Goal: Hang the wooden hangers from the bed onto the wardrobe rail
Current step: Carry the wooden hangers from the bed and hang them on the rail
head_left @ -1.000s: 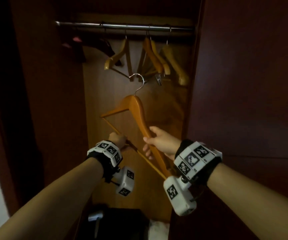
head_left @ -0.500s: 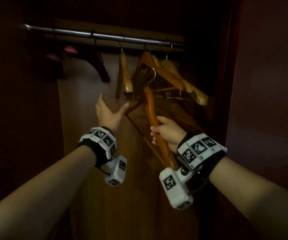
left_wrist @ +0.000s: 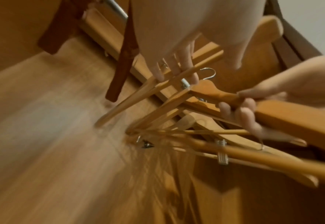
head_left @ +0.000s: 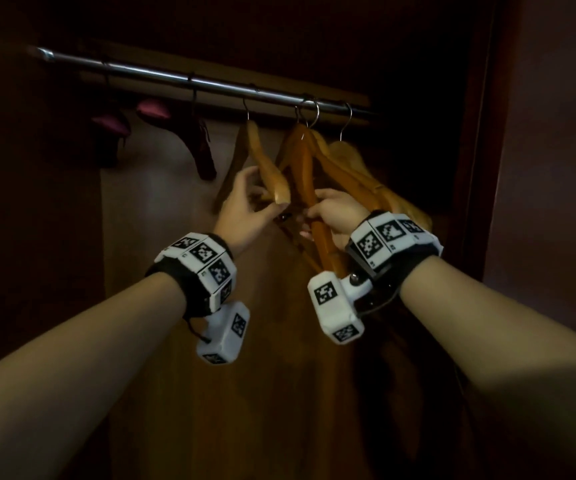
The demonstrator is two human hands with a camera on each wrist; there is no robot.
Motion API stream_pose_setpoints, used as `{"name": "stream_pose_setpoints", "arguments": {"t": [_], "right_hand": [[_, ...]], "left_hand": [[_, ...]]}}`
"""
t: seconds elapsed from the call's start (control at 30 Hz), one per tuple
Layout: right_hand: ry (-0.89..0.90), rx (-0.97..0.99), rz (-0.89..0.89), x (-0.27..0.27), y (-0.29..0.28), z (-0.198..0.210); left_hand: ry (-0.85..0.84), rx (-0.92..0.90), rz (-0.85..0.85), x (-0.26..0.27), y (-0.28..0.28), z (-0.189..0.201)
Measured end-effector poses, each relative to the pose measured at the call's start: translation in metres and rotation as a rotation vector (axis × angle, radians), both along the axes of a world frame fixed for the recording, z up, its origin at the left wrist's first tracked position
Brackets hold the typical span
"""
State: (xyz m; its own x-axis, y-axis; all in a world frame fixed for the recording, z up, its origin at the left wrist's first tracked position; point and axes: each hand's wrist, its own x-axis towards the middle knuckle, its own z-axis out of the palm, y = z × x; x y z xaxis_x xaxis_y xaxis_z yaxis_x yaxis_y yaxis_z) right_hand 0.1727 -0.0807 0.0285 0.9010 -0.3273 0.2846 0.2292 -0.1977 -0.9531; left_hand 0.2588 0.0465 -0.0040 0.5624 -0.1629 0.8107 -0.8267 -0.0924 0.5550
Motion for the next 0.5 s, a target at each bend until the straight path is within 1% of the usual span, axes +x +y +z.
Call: {"name": "stream_pose_setpoints", "arguments": {"t": [0.1, 0.23, 0.37, 0.5], "right_hand": [[0.010, -0.013, 0.000, 0.010, -0.001, 0.022], [0.074, -0.053, 0.000, 0.019, -0.002, 0.045], [0.040, -0.097, -0.059, 0.035, -0.004, 0.061], [0.033, -0.177, -0.110, 0.037, -0.007, 0.079]], "left_hand": [[0.014, -0.043, -0.001, 0.008, 0.010, -0.005], [0.029, -0.018, -0.019, 0.016, 0.020, -0.009], [0.018, -0.049, -0.026, 0.019, 0.023, -0.011], [0.009, -0.053, -0.059, 0.020, 0.025, -0.013]]}}
